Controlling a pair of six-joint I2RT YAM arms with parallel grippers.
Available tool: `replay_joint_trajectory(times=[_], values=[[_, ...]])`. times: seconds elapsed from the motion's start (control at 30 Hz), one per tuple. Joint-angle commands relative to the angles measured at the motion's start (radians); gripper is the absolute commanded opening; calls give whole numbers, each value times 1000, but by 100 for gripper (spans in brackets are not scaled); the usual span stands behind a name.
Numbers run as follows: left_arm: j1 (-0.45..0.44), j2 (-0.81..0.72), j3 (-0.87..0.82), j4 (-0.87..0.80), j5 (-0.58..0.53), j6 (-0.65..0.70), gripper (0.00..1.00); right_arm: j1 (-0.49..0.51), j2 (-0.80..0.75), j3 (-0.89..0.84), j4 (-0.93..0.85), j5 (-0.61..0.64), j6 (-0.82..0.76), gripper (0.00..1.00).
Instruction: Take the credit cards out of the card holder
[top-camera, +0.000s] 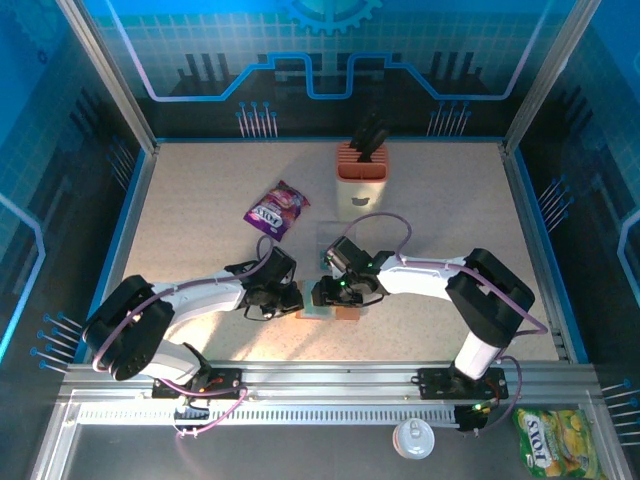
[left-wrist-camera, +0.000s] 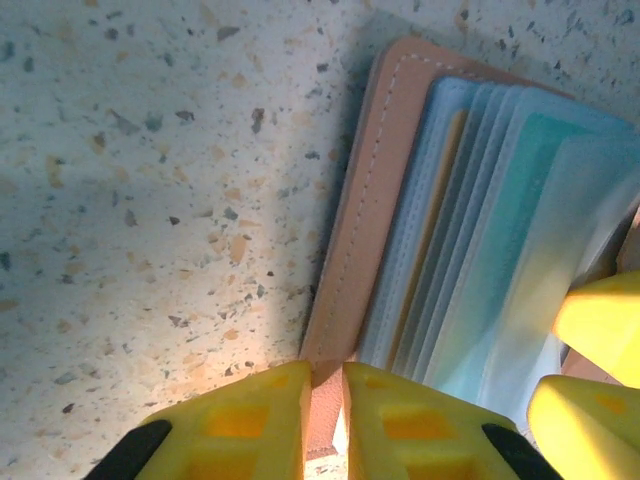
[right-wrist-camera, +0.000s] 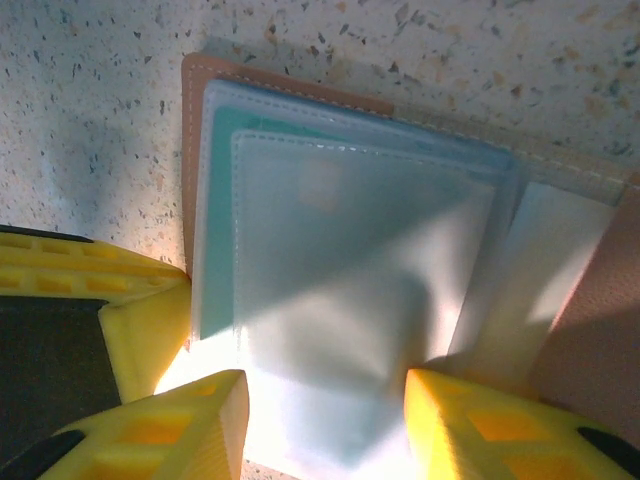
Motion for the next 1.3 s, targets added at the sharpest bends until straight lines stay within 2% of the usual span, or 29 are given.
replay_joint_trajectory(times=[0.0, 0.1, 0.27, 0.43, 0.6, 1.0, 1.27], values=[[4, -35, 21, -50, -18, 17, 18, -11, -18, -16, -7, 0, 14, 46], [5, -67, 26, -53, -15, 20, 14, -12, -20, -14, -6, 2, 14, 47], [4, -121, 33, -37, -2, -2, 14, -13, -22, -17, 12, -9, 22, 46], [4, -138, 7, 60, 46, -49, 21, -15, -24, -59, 33, -17, 30, 46], [6, -93, -2, 168, 115, -111, 23, -17, -43, -84, 49, -15, 42, 46], [6, 7, 15, 201, 122, -125, 23, -47, -56, -153, 134, -51, 72, 43], [6, 8, -8, 273, 133, -156, 23, -58, -54, -187, 186, -75, 97, 41]])
